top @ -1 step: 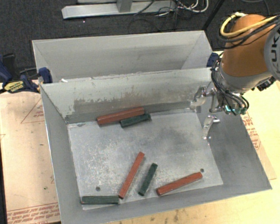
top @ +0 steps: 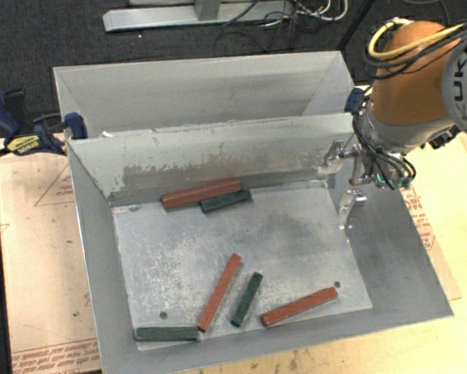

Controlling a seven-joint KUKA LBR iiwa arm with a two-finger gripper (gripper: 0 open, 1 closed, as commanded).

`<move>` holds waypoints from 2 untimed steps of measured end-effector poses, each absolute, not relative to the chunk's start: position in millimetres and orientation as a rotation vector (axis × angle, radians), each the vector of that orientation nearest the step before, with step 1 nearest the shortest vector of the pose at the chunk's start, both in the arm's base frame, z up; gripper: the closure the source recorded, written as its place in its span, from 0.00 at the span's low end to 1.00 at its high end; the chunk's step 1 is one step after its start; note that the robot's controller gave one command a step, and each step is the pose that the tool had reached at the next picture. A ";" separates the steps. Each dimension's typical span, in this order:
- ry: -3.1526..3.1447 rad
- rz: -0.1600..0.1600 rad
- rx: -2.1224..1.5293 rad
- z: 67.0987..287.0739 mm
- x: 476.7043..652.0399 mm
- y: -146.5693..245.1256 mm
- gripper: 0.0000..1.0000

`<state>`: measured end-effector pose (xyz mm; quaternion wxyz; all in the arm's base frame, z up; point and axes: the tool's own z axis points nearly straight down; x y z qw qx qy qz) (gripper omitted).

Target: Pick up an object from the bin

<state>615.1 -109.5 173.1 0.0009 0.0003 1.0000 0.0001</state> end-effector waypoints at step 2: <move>3.139 0.005 -0.102 132.8 549.2 -62.1 0.00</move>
Offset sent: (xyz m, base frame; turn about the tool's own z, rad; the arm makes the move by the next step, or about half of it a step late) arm -0.0745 0.0410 -0.0443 -0.0521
